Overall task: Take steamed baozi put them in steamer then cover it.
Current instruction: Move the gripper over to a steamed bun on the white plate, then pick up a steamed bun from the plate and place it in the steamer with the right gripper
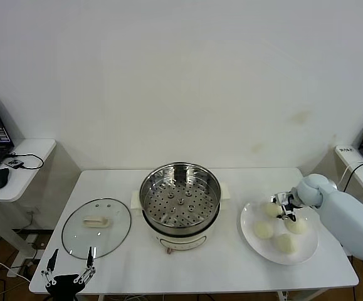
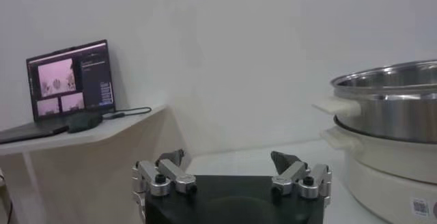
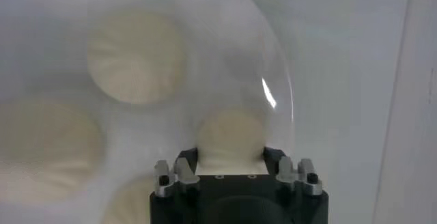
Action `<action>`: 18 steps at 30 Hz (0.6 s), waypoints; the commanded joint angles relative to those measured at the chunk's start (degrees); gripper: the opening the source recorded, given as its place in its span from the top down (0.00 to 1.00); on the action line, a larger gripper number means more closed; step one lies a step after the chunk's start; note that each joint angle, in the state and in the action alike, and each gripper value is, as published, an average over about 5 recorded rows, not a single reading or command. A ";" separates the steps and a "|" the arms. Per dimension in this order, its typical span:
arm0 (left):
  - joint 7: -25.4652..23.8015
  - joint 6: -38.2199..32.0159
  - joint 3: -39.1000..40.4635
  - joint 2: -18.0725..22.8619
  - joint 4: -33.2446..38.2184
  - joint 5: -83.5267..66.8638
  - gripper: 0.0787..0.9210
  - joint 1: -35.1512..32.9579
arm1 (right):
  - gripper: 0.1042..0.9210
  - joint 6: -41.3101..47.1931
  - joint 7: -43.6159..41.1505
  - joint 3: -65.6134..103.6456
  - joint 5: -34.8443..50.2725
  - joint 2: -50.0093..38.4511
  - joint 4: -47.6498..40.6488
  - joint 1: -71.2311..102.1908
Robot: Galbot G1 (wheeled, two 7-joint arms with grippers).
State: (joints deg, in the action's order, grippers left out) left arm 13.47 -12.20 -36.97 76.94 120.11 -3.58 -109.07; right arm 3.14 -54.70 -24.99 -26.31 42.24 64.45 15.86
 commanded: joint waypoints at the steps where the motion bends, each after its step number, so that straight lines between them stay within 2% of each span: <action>1: 0.02 0.01 0.00 -0.02 0.03 0.05 0.12 -0.04 | 0.42 -0.11 0.19 0.03 -0.15 0.16 0.05 0.00; 11: -0.18 0.01 0.22 -0.46 -0.35 -0.44 0.12 0.36 | 0.42 1.05 -0.25 -4.87 10.92 -8.19 9.78 -6.98; 18: -0.43 -0.08 0.41 -1.25 -0.52 -1.20 0.12 0.85 | 0.42 2.37 0.25 -16.41 23.32 -12.51 15.59 -22.81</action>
State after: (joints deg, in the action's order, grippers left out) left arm 13.00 -12.30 -36.54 75.68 119.72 -4.76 -108.19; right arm 5.35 -54.17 -36.35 -10.09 33.83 76.09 0.35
